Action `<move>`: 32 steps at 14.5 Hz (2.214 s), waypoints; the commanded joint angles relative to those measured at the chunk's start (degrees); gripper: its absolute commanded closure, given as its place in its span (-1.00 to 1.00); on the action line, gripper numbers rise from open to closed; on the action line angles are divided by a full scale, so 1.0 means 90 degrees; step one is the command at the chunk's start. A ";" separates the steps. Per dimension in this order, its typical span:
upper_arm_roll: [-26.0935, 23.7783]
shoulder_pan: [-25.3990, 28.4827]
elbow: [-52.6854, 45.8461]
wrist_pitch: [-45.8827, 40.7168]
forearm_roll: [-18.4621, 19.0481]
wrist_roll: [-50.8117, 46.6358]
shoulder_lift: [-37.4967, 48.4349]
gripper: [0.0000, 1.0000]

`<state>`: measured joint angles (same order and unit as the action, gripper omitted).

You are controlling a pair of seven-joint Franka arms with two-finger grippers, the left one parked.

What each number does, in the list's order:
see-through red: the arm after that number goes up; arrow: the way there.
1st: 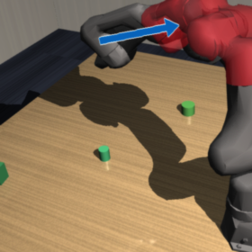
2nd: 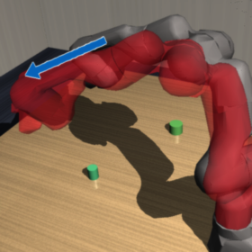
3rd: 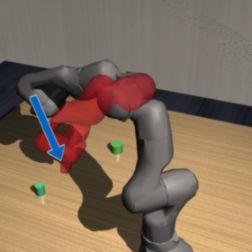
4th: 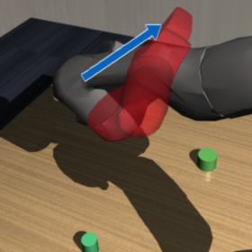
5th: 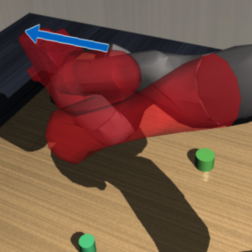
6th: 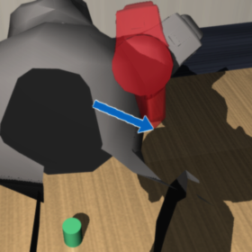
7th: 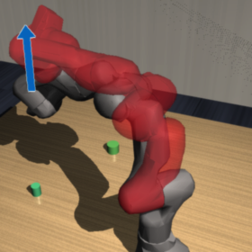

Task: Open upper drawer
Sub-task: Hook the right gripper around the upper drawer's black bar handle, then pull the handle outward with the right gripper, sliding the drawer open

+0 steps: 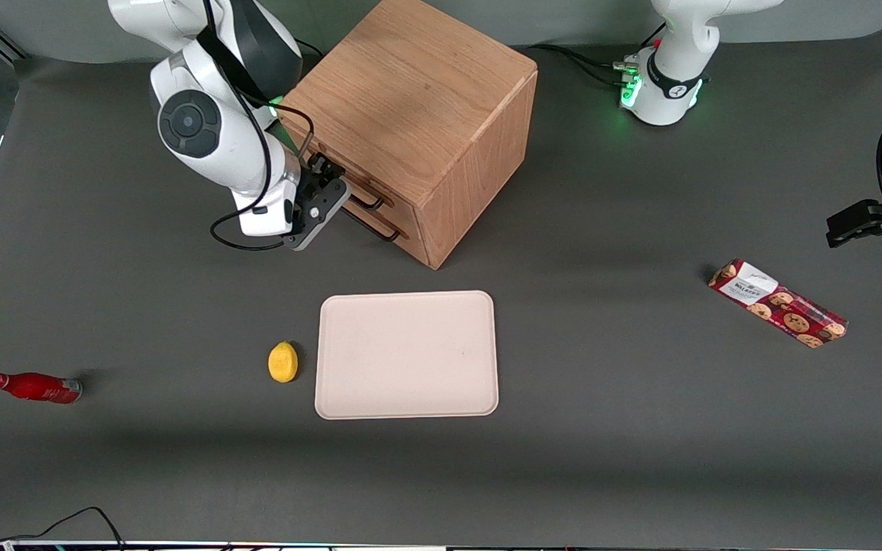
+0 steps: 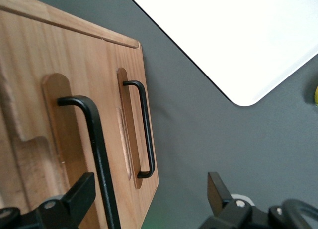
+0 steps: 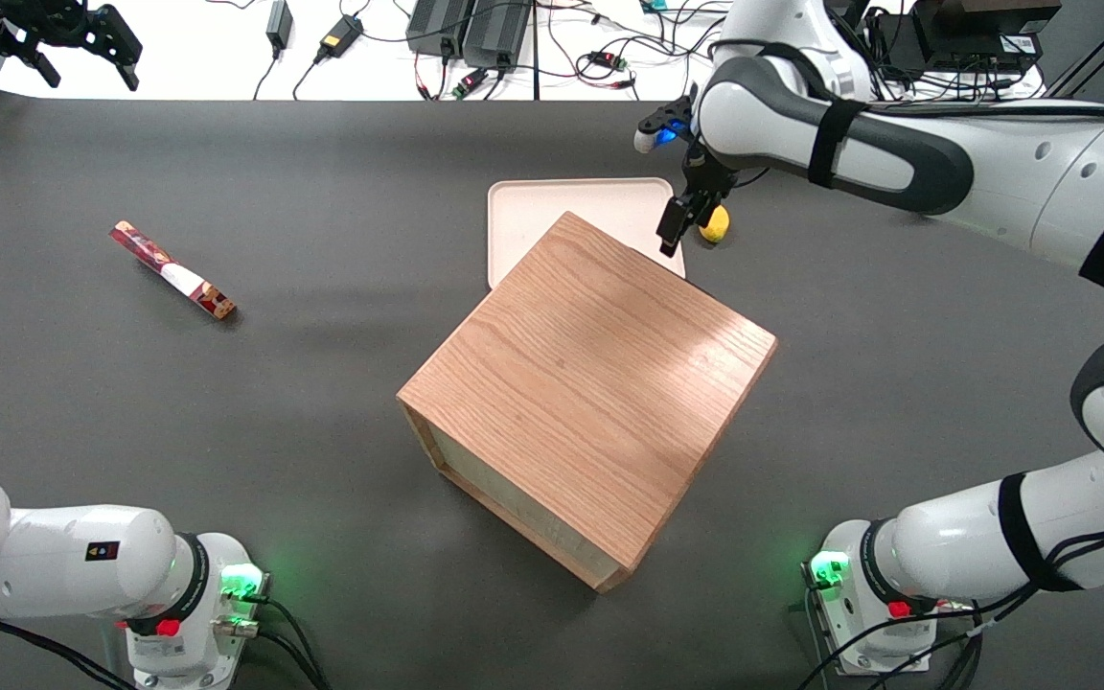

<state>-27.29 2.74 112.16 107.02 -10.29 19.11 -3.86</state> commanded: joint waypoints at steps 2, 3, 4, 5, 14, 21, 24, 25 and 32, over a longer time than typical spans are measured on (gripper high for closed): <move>-0.0044 0.0008 0.0311 0.0150 -0.0293 0.0210 0.0087 -1.00; -0.0102 0.0008 0.0360 0.0150 -0.0293 0.0210 0.0087 -1.00; -0.0132 0.0008 0.0389 0.0150 -0.0293 0.0210 0.0078 -1.00; -0.0132 0.0008 0.0409 0.0150 -0.0293 0.0210 0.0078 -1.00; -0.0151 -0.0002 0.0653 0.0511 -0.0293 0.0318 0.0029 -1.00; -0.0142 -0.0002 0.0819 0.0892 -0.0225 0.0318 -0.0030 -1.00; -0.0132 -0.0002 0.0897 0.1049 -0.0215 0.0308 -0.0078 -1.00; -0.0132 -0.0002 0.0907 0.1058 -0.0205 0.0308 -0.0088 -1.00; -0.0083 -0.0060 0.0907 0.1088 -0.0185 0.0308 -0.0059 -1.00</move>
<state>-28.53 2.60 119.79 115.73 -11.32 20.27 -4.68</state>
